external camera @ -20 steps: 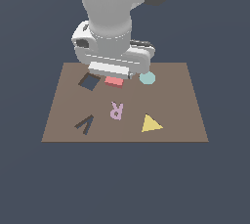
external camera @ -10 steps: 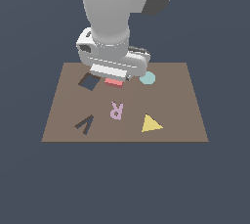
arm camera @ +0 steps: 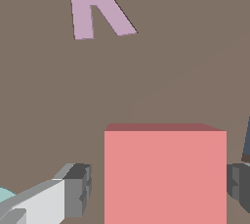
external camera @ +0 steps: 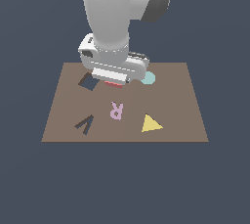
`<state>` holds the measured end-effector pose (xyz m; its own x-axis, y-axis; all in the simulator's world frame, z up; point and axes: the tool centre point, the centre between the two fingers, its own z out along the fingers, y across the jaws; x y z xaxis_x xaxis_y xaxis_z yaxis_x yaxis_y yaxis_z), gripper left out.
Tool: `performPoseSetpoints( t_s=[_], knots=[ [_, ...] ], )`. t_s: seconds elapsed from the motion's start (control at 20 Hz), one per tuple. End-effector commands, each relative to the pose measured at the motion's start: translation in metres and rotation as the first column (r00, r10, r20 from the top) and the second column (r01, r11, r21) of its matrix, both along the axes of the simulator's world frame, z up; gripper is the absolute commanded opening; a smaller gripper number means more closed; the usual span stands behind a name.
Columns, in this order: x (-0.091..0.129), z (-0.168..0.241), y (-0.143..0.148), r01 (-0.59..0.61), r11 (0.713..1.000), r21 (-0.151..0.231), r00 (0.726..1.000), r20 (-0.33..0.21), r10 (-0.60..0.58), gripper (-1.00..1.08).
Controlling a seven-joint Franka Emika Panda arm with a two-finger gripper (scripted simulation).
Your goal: Insert a designated object into the corresponding slot on a board.
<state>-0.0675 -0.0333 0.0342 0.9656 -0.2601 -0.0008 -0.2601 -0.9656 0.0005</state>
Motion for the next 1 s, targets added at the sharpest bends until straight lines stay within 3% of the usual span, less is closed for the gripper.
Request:
performPoseSetpoints(
  t_s=[0.0,0.05,0.1,0.95],
  knots=[
    [0.0001,-0.0040,0.0000,0.001,1.000,0.000,1.000,0.001,-0.001,1.00],
    [0.0001,-0.0043,0.0001,0.001,1.000,0.000,1.000,0.001,-0.001,1.00],
    [0.0000,-0.0043,0.0001,0.001,1.000,0.000,1.000,0.001,-0.001,-1.00],
    [-0.0015,-0.0034,0.0003,-0.028,1.000,0.001,1.000,0.001,0.028,-1.00]
  ],
)
